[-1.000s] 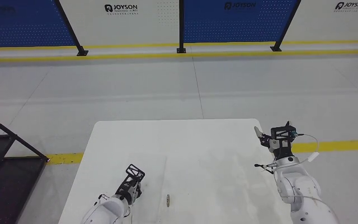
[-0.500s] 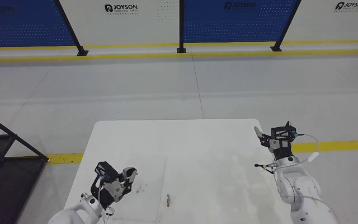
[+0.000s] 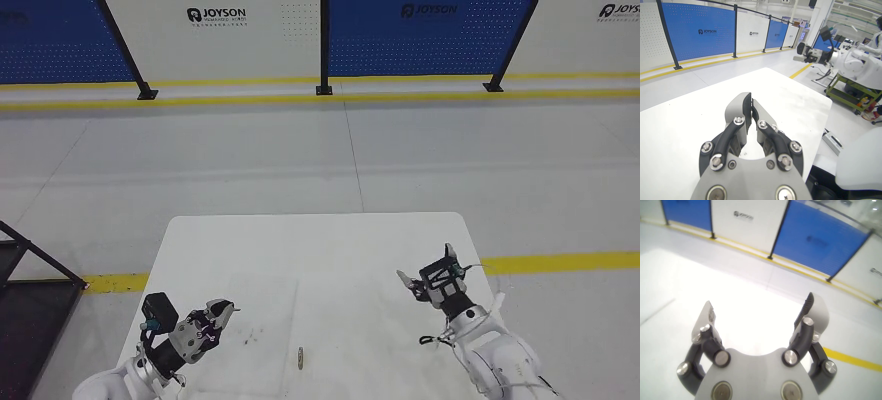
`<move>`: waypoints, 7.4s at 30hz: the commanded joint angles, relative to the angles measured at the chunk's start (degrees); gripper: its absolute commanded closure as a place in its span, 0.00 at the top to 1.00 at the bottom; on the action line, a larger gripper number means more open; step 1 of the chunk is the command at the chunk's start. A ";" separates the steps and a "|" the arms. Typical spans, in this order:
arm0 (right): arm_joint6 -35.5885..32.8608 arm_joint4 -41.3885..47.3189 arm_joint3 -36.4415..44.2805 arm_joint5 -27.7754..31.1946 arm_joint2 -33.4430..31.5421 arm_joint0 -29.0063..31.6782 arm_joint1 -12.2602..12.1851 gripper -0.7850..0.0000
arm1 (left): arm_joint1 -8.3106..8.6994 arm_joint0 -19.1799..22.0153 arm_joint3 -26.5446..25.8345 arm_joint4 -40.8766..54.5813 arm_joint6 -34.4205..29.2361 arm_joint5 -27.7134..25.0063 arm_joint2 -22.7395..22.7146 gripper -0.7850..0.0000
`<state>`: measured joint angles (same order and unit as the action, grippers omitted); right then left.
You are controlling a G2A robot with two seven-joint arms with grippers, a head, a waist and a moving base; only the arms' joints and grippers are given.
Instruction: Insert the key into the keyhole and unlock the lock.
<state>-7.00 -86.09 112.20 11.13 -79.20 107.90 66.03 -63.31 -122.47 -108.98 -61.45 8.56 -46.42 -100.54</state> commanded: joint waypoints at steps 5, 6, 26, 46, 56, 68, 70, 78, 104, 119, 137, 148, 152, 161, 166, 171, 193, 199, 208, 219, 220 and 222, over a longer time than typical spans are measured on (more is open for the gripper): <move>-3.00 -8.69 -0.43 4.50 12.71 2.81 0.45 1.00 | 0.00 0.00 0.00 0.00 0.00 -0.01 0.00 0.00; -3.78 -8.55 -1.29 5.43 14.39 2.71 0.58 1.00 | 0.00 0.00 0.00 0.00 0.00 -0.01 0.00 0.00; -9.23 3.66 -18.17 -2.16 34.43 -10.95 5.98 1.00 | 0.00 0.00 0.00 0.00 0.00 -0.01 0.00 0.00; -7.82 3.78 -23.62 -5.30 38.71 -15.26 7.60 0.00 | 0.00 0.00 0.00 0.00 0.00 -0.01 0.00 0.00; -1.97 5.00 -14.80 -7.06 33.26 -12.38 6.15 0.00 | -0.24 0.92 0.24 3.43 1.63 0.46 1.78 0.00; 12.40 6.21 -1.44 -7.96 26.70 -3.52 4.12 0.00 | -0.29 6.92 8.39 18.45 6.60 -11.58 9.69 0.00; 12.62 5.90 -1.32 -8.13 26.66 -3.37 4.09 0.00 | -0.25 7.11 8.62 18.69 6.39 -11.58 9.75 0.00; 12.62 5.90 -1.32 -8.13 26.66 -3.37 4.09 0.00 | -0.25 7.11 8.62 18.69 6.39 -11.58 9.75 0.00; 24.03 54.68 -12.93 27.16 29.93 -13.95 6.52 0.00 | -1.80 11.46 7.74 43.94 9.67 -11.58 25.64 0.00; 23.92 54.51 -12.20 25.82 29.81 -13.87 6.67 0.00 | -2.20 11.21 6.85 43.92 8.89 -10.35 27.55 0.00; 31.34 46.89 -14.80 22.27 32.85 -14.51 8.32 0.00 | -3.82 10.36 7.54 38.45 11.59 -10.42 30.16 0.00; 33.13 45.38 -14.83 23.33 32.79 -13.55 8.50 0.00 | -4.36 10.84 7.91 40.10 11.78 -10.70 30.40 0.00; 33.04 45.22 -14.80 23.60 32.75 -13.35 8.53 0.00 | -4.51 10.97 8.05 40.28 11.34 -10.55 30.44 0.00; 33.04 44.84 -14.90 23.29 32.87 -13.29 8.75 0.00 | -4.88 11.50 8.22 40.22 10.29 -9.99 30.85 0.00; 33.64 45.43 -15.02 22.99 32.67 -13.36 8.92 0.00 | -5.00 11.59 8.29 40.75 9.89 -10.20 30.66 0.00; 33.76 45.91 -14.99 22.95 32.45 -13.39 9.04 0.00 | -5.08 11.61 8.31 41.70 9.24 -10.31 30.43 0.00; 32.55 45.99 -15.27 22.08 32.42 -13.85 9.57 0.00 | -5.65 12.23 8.50 43.22 6.90 -9.75 30.65 0.00; 32.30 45.42 -15.27 21.74 32.53 -13.86 9.70 0.00 | -5.83 12.17 8.45 43.05 6.35 -9.75 30.95 0.00; 32.34 44.78 -15.42 21.50 32.60 -13.84 9.88 0.00 | -6.04 12.06 8.38 42.55 6.05 -9.74 30.81 0.24; 32.77 44.62 -15.29 22.15 32.09 -13.30 9.90 0.00 | -6.26 11.83 8.61 42.39 5.93 -10.06 30.45 0.46; 32.81 44.63 -15.28 22.22 32.00 -13.24 9.89 0.00 | -6.27 11.78 8.66 42.39 5.92 -10.16 30.37 0.45; 32.90 44.71 -15.18 22.39 31.75 -13.10 9.86 0.00 | -6.29 11.68 8.84 42.39 5.90 -10.25 30.18 0.42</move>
<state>25.87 -41.42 96.98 33.46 -47.34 94.75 75.91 -69.59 -110.74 -100.21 -19.07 14.48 -56.65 -70.30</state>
